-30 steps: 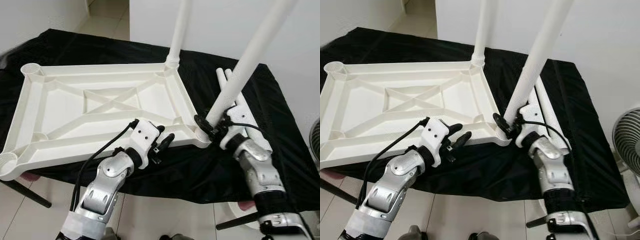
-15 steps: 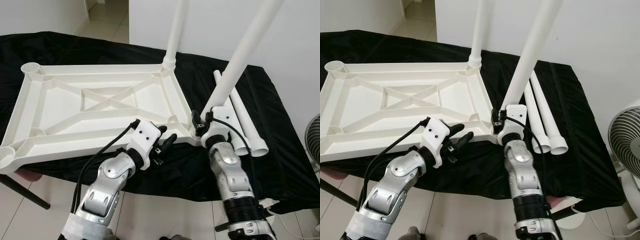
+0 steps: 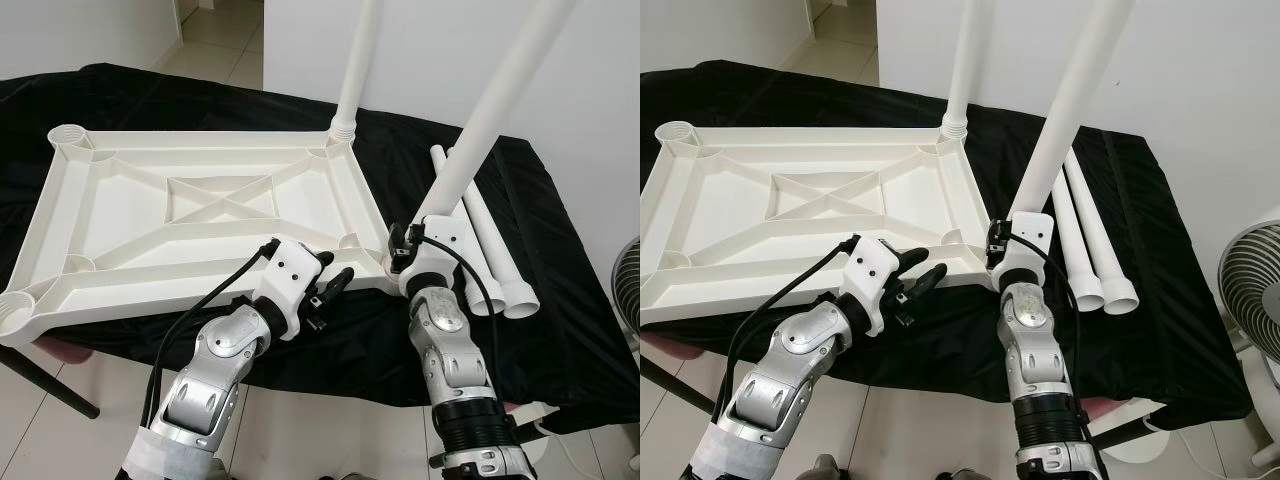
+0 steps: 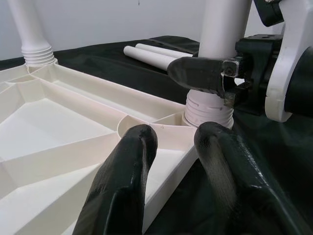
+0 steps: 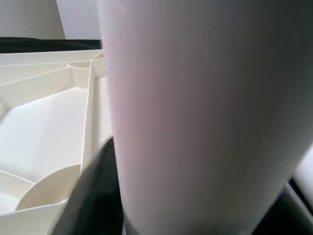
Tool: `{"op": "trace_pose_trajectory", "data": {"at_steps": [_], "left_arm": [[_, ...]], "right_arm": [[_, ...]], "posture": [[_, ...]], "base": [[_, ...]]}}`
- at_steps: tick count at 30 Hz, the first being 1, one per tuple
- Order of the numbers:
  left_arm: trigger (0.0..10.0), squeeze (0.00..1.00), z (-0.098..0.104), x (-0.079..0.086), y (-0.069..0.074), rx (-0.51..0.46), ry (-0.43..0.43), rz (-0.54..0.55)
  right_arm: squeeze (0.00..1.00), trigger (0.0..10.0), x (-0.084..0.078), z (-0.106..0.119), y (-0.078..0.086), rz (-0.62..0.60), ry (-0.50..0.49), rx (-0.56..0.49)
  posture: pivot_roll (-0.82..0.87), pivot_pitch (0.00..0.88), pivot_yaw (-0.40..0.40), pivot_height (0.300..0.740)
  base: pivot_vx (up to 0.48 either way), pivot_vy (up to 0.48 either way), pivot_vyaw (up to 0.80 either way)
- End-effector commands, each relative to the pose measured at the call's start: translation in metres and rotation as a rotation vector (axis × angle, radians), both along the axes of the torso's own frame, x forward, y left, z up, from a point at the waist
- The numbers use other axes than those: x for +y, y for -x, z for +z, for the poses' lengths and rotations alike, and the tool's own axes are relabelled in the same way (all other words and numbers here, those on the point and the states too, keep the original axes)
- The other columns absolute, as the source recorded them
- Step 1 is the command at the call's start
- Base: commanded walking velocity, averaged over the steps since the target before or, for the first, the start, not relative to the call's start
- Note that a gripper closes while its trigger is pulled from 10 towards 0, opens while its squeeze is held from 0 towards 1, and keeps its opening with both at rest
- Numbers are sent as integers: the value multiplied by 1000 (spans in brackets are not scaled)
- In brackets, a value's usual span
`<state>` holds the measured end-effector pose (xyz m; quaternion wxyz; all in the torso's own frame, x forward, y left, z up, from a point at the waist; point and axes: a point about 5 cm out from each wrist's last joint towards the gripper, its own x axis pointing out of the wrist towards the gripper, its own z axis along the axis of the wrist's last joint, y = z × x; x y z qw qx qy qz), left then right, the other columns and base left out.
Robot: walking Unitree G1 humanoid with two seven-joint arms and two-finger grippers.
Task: Building children table
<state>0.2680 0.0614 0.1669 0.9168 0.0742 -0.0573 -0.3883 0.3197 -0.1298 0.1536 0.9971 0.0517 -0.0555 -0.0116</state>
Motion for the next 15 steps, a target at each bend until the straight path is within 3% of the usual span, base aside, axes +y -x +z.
{"op": "trace_pose_trajectory", "data": {"at_steps": [1,2,7,8,15], "left_arm": [[10000,0,-1,-1,2,11,13,17],[10000,0,-1,-1,3,11,13,18],[10000,0,-1,-1,3,11,15,23],[10000,0,0,-1,2,10,20,28],[10000,0,1,-2,1,8,28,40]], "right_arm": [[161,10000,1,-8,3,14,-14,34],[1000,10000,-2,-5,3,22,-4,11],[1000,10000,-8,1,5,102,22,-29],[0,10000,-13,3,5,165,28,-38],[0,10000,-29,13,1,411,107,-69]], "posture": [[144,59,-107,740],[144,60,-108,740],[144,65,-121,740],[144,67,-122,740],[146,74,-120,740]], "base": [[0,0,0],[0,0,0],[0,0,0],[0,0,0],[0,0,0]]}}
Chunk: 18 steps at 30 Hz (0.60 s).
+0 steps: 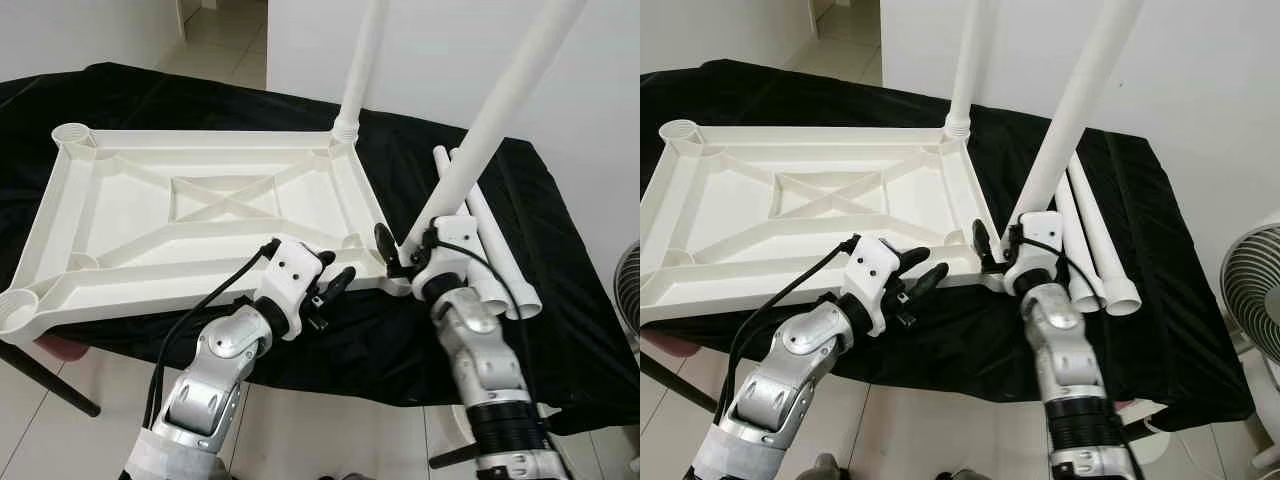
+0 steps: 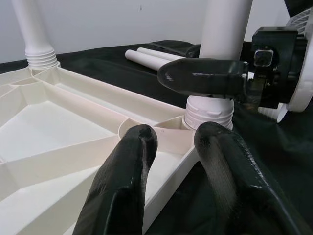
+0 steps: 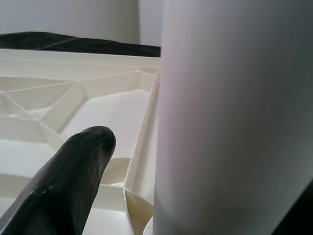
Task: Building children table
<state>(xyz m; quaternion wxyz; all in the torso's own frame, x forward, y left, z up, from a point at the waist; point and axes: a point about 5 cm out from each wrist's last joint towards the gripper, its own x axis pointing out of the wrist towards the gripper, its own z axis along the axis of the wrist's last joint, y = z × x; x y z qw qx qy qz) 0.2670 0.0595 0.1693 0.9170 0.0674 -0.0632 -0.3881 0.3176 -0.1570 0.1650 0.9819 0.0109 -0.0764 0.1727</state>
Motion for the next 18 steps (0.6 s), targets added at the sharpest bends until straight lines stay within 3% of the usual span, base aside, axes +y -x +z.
{"op": "trace_pose_trajectory", "data": {"at_steps": [1,9,16,17,18], "left_arm": [[10000,0,-1,0,0,14,13,42],[10000,0,-1,-2,4,21,12,11],[10000,0,-7,-3,13,44,-14,-45],[10000,0,-8,-3,14,47,-22,-55],[10000,0,-8,-3,14,47,-22,-55]], "right_arm": [[0,10000,-4,2,-2,104,35,-6],[0,10000,-12,-6,-5,280,129,23],[0,10000,-14,-14,-11,350,136,56],[0,8000,-14,-15,-12,352,137,59],[0,8000,-14,-15,-12,352,137,59]], "posture": [[146,74,-119,740],[159,77,-120,740],[172,75,-120,740],[173,75,-120,740],[173,75,-120,740]], "base": [[0,0,0],[0,0,0],[0,0,0],[0,0,0],[0,0,0]]}}
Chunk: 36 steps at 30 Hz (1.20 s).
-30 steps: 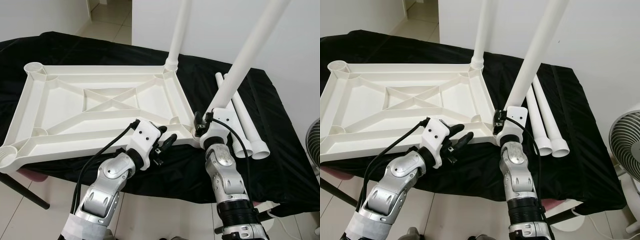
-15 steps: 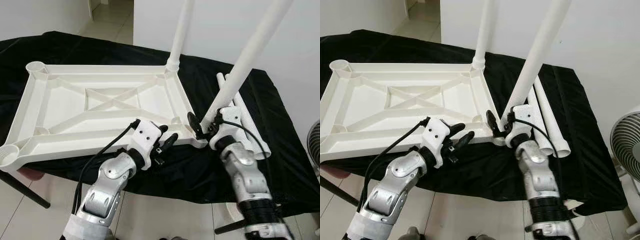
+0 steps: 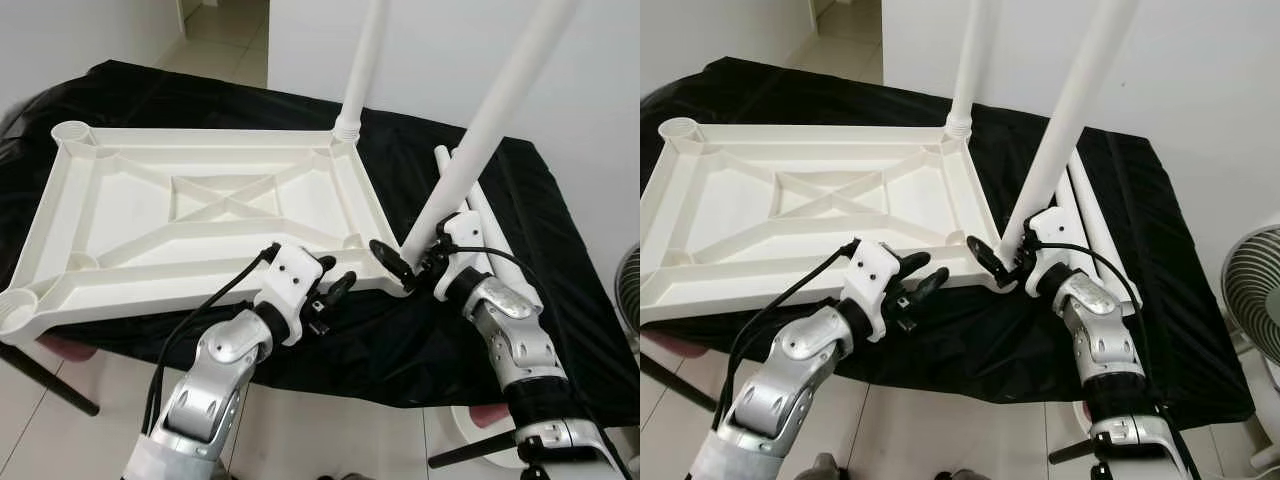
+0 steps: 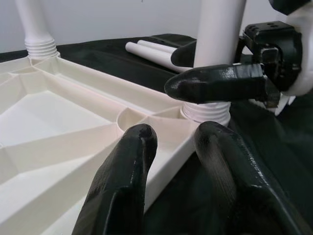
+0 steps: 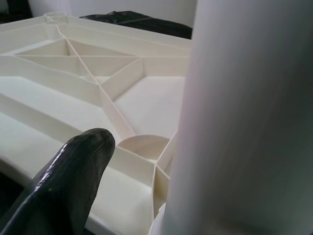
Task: Building children table
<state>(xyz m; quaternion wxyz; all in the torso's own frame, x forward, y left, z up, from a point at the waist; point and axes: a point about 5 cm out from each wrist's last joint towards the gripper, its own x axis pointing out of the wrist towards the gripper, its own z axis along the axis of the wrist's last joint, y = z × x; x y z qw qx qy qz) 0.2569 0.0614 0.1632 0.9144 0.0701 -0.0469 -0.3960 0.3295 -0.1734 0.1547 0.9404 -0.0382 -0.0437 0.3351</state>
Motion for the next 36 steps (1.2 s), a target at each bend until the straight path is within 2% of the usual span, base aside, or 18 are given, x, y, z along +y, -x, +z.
{"op": "trace_pose_trajectory", "data": {"at_steps": [1,2,3,4,17,18,19,20,22,23,24,25,27,29,30,32,33,36], "left_arm": [[10000,0,-3,-4,5,18,-12,-45],[10000,0,-3,-4,5,18,-12,-45],[10000,0,-4,-4,6,17,-18,-48],[10000,0,-5,-4,7,20,-22,-50],[10000,0,-6,-6,10,38,-20,-51],[10000,0,-6,-7,10,40,-19,-53],[10000,0,-6,-7,10,40,-19,-53],[10000,0,-7,-7,10,42,-17,-53],[10000,0,-7,-7,10,42,-17,-53],[10000,0,-7,-7,10,44,-17,-55],[10000,0,-7,-7,10,44,-17,-55],[10000,0,-7,-7,11,45,-17,-56],[10000,0,-7,-6,11,50,-17,-56],[10000,0,-7,-6,11,50,-17,-56],[10000,0,-7,-5,11,53,-17,-56],[10000,0,-7,-5,11,53,-17,-56],[10000,0,-7,-5,11,53,-17,-56],[10000,0,-7,-5,10,53,-19,-57]], "right_arm": [[0,6157,2,-5,-1,25,10,21],[0,6157,2,-5,-1,25,10,21],[0,2471,1,-6,-3,21,10,21],[0,0,0,-8,-5,17,6,25],[0,0,2,-22,-3,-70,5,49],[0,0,5,-27,-3,-136,2,67],[0,0,5,-27,-3,-136,2,67],[0,0,7,-30,-2,-192,-11,77],[0,0,8,-30,-2,-204,-15,76],[0,0,10,-30,0,-266,-37,71],[0,0,10,-30,0,-266,-37,71],[0,0,11,-28,1,-304,-43,60],[0,0,9,-27,2,-463,-94,75],[0,0,9,-27,2,-463,-94,75],[0,0,9,-29,5,-601,-124,91],[0,0,10,-31,7,-638,-135,101],[0,0,10,-31,7,-638,-135,101],[0,0,14,-33,15,-812,-56,70]], "posture": [[174,75,-119,740],[174,75,-119,740],[174,75,-119,740],[174,76,-119,740],[163,86,-116,740],[160,86,-116,740],[160,86,-116,740],[155,87,-114,740],[155,87,-114,740],[153,90,-112,740],[153,90,-112,740],[152,92,-112,740],[150,93,-110,740],[150,93,-110,740],[148,93,-108,740],[148,93,-108,740],[148,93,-108,740],[150,89,-108,740]], "base": [[0,0,0],[0,0,0],[0,0,0],[0,0,0],[0,0,0],[0,0,0],[0,0,0],[0,0,0],[0,0,0],[0,0,0],[0,0,0],[0,0,0],[0,0,0],[0,0,0],[0,0,0],[0,0,0],[0,0,0],[0,0,0]]}}
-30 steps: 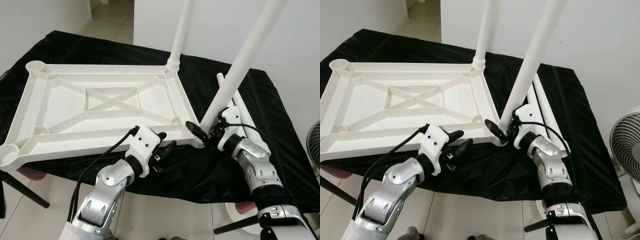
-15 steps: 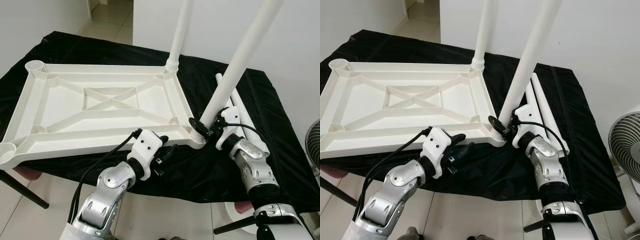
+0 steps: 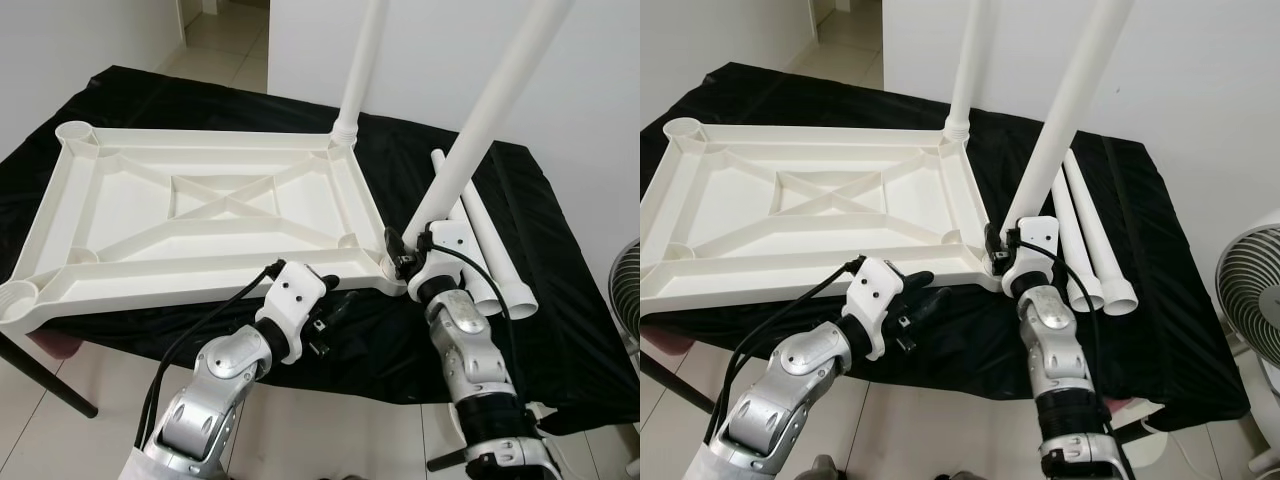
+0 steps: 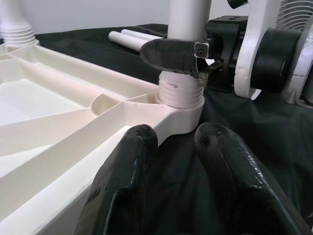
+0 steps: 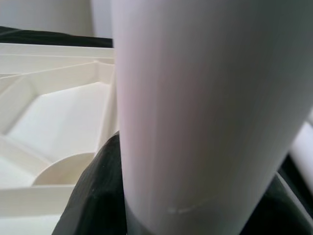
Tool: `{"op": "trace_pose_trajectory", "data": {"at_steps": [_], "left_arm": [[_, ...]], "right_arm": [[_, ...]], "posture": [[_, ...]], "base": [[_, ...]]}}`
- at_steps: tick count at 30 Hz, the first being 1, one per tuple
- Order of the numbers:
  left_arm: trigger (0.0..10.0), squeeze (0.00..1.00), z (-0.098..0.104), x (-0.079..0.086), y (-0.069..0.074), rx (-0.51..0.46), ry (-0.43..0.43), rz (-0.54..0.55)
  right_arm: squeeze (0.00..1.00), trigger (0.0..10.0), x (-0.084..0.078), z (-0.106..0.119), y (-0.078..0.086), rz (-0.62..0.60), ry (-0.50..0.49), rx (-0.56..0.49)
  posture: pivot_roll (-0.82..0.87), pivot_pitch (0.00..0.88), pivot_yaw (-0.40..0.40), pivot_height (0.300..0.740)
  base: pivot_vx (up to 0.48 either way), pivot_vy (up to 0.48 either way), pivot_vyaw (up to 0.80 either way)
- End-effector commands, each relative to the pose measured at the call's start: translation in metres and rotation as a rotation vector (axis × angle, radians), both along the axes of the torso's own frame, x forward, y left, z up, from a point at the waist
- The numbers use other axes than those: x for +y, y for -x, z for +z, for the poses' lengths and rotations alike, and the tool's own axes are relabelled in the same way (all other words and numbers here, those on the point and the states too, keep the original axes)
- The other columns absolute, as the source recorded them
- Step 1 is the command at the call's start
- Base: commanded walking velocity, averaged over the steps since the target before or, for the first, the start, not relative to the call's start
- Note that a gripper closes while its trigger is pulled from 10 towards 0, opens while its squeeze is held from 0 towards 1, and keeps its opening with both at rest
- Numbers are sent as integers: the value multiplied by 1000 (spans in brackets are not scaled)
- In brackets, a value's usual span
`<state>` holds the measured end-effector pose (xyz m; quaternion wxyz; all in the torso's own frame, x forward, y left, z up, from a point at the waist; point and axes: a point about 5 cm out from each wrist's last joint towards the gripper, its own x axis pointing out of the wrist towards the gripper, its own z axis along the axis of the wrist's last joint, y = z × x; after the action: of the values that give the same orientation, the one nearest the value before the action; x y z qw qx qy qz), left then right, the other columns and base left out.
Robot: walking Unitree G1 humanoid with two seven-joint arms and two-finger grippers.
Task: Building children table
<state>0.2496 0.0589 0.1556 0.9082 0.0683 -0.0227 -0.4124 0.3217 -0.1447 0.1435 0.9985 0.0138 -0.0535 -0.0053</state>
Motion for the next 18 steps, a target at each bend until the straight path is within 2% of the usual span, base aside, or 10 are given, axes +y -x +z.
{"op": "trace_pose_trajectory", "data": {"at_steps": [1,4,7,8,11,13,15,16,18], "left_arm": [[10000,0,1,-2,3,5,0,-26],[10000,0,1,-3,3,5,2,-28],[10000,0,1,-4,3,5,2,-30],[10000,0,1,-4,3,5,2,-32],[10000,0,1,-4,3,4,1,-34],[10000,0,1,-4,2,3,0,-35],[10000,0,1,-4,2,3,0,-35],[10000,0,1,-4,2,1,0,-35],[10000,0,1,-4,2,1,0,-34]], "right_arm": [[0,0,-11,-22,10,-150,56,107],[0,0,6,-23,12,-98,-22,116],[0,0,10,-24,13,-70,-49,125],[0,10000,6,-21,11,-69,-46,109],[0,10000,0,-15,9,-70,-38,83],[753,10000,-5,-12,7,-52,-29,61],[753,10000,-5,-12,7,-52,-29,61],[1000,10000,-9,-4,4,29,-39,27],[1000,10000,-9,-1,3,61,-46,17]], "posture": [[150,89,-108,740],[148,84,-105,740],[148,84,-105,740],[148,78,-108,740],[149,73,-109,740],[150,71,-109,740],[150,71,-109,740],[153,66,-111,740],[153,66,-111,740]], "base": [[0,0,0],[0,0,0],[0,0,0],[0,0,0],[0,0,0],[0,0,0],[0,0,0],[0,0,0],[0,0,0]]}}
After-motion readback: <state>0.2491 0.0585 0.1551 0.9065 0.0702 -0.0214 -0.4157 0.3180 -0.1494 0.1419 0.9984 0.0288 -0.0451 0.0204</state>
